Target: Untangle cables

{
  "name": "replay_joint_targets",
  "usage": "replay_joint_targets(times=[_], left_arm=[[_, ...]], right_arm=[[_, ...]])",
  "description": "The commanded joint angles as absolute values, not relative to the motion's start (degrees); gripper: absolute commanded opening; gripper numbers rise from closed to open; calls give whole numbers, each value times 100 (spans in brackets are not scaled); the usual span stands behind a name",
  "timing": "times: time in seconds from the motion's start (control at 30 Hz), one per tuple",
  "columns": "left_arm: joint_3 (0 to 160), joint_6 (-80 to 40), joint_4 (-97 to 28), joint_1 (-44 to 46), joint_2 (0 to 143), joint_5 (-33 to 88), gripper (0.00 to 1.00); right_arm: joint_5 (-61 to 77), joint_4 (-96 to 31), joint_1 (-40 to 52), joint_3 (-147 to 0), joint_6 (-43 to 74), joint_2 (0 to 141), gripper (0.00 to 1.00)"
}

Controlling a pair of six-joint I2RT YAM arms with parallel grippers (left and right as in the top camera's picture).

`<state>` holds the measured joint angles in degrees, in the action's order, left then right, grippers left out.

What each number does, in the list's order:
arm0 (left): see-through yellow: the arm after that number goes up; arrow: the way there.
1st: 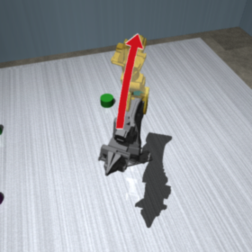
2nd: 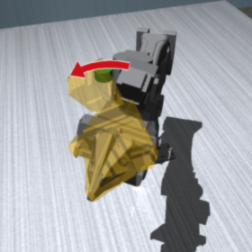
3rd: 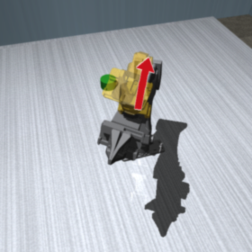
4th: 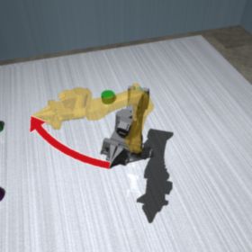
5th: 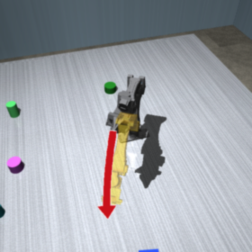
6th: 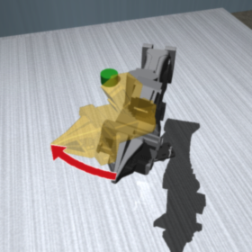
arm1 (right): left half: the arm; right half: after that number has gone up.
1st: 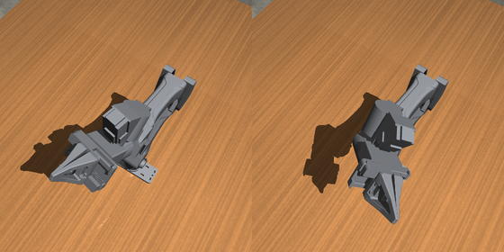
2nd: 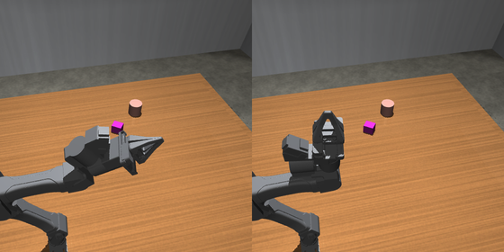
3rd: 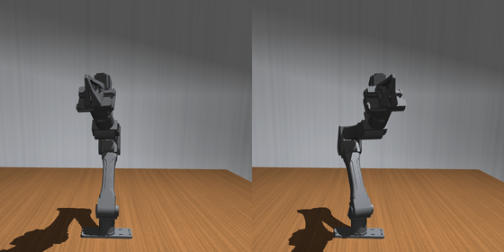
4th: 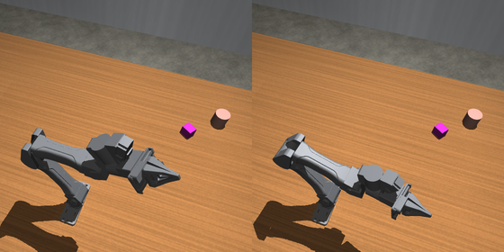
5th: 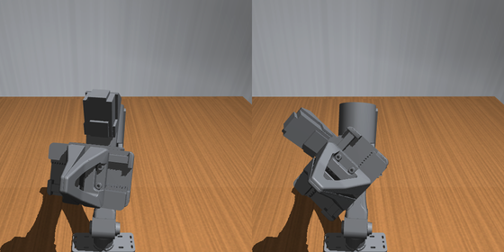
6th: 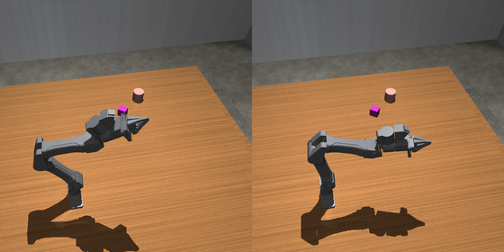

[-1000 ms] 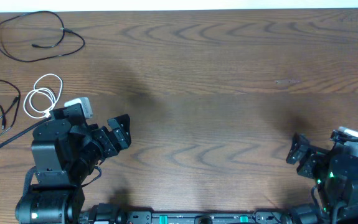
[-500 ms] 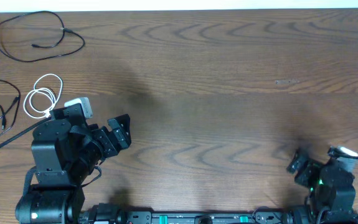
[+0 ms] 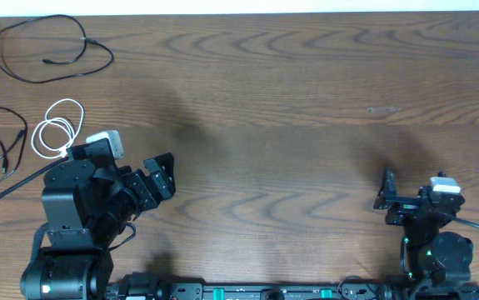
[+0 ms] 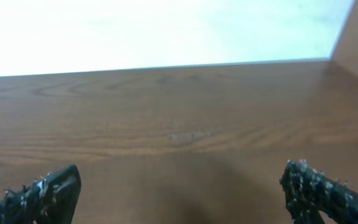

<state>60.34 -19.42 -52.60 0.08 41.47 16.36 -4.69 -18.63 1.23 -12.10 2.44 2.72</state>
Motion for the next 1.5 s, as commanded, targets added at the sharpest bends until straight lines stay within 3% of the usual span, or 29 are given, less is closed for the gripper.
replay_joint_targets(times=[0.0, 0.63, 1.47], left_arm=[[6034, -1868, -5271, 19, 4147, 1594, 92], [6034, -1868, -5271, 19, 4147, 1594, 92], [6034, -1868, -5271, 19, 4147, 1594, 92]], right_arm=[[-64, -1553, 3, -980, -283, 141, 99], [-69, -178, -21, -67, -21, 30, 99], [38, -447, -110, -30, 19, 30, 99]])
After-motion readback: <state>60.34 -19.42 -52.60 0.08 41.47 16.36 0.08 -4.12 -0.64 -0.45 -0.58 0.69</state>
